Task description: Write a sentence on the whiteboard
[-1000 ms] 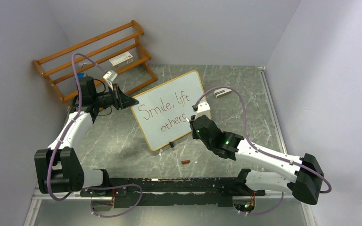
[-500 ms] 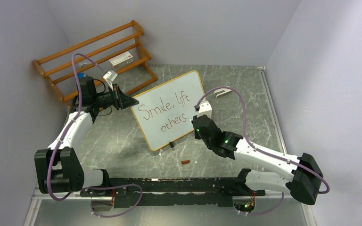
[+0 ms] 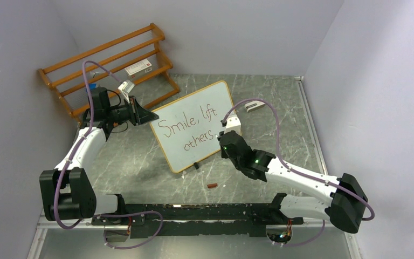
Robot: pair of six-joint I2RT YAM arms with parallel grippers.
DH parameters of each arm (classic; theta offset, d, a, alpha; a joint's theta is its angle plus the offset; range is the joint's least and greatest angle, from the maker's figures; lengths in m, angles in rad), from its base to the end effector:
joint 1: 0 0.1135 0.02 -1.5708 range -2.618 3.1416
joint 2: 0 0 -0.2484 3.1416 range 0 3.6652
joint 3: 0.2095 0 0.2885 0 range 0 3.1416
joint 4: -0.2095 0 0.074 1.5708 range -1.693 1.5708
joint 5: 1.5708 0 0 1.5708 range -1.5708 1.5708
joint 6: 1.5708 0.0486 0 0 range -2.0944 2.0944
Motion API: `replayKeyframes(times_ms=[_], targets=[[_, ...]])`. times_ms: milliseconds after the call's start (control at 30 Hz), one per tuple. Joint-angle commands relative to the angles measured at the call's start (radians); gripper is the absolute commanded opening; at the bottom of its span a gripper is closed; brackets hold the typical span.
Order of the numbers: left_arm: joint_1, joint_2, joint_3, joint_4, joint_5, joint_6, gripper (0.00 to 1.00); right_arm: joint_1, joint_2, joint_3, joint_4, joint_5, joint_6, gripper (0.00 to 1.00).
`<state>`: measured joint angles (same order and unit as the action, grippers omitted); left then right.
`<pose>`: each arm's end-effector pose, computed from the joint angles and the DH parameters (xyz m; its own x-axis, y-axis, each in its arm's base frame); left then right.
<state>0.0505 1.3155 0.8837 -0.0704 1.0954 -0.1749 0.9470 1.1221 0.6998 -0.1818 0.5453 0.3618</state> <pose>0.3248 -0.0269 0.2439 -0.6048 -0.1103 -0.7887 0.6601 0.4846 -0.5740 0.1895 0.2201 0.2107 -0.4677 -0.1318 -0.8740 -0.2984 0.9543 0.0158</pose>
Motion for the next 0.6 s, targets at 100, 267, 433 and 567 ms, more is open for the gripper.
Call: replayKeyframes(times_ms=[100,267,433,567], targets=[[-0.006,0.053,-0.031,-0.087,-0.203,0.107,0.05,-0.015,0.011,-0.005,0.034,0.0,0.002,0.0],[-0.006,0.055,-0.028,-0.095,-0.207,0.109,0.05,-0.017,-0.019,0.004,0.002,0.0,0.002,0.0],[-0.005,0.058,-0.023,-0.108,-0.21,0.117,0.05,-0.015,-0.075,0.02,-0.055,0.005,0.002,0.0],[-0.005,0.056,-0.023,-0.116,-0.215,0.123,0.11,-0.016,-0.129,0.027,-0.096,0.003,0.002,0.0]])
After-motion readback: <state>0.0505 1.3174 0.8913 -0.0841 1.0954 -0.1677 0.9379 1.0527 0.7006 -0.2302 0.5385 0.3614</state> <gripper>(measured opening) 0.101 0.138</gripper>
